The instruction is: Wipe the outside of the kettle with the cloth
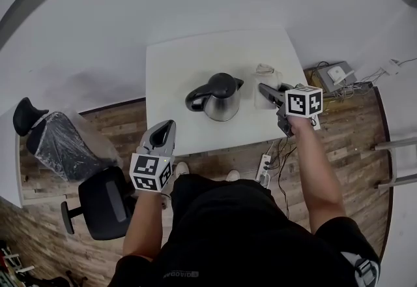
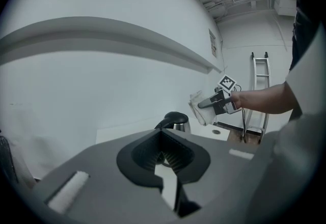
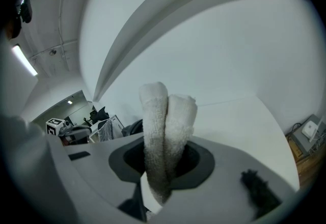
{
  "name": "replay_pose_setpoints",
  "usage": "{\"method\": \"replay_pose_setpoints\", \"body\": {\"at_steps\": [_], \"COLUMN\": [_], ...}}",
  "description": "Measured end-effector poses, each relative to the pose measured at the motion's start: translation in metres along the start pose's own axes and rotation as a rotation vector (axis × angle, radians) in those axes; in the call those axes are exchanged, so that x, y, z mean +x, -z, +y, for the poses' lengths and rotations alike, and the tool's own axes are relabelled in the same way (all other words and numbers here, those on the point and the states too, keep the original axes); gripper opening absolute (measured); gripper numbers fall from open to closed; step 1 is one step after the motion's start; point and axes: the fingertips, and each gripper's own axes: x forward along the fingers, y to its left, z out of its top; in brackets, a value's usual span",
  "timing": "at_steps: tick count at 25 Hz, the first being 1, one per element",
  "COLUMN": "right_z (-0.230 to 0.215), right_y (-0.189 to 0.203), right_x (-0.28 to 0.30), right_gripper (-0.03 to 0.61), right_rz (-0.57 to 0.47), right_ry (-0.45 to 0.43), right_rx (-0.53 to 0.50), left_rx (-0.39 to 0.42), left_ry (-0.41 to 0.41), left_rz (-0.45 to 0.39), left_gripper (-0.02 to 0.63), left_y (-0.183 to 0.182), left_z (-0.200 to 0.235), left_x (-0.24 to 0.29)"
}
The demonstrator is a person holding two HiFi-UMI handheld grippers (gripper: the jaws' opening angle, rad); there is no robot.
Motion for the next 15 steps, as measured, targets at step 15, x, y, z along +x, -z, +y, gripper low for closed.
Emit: {"method": "replay_pose_setpoints", "body": {"at_steps": [15], "right_z": [0.006], "right_y": [-0.016], "right_x": [0.042], "right_gripper": [0.095], "right_rz": [0.352], "right_ry": [0.425], "right_rx": [-0.151], "left_rx": [0.126], "left_ry": [0.315], "left_rz": [0.019], "left_gripper": [0.005], "left_y": [0.003], "left_z": [0.069], "left_x": [0.048]}}
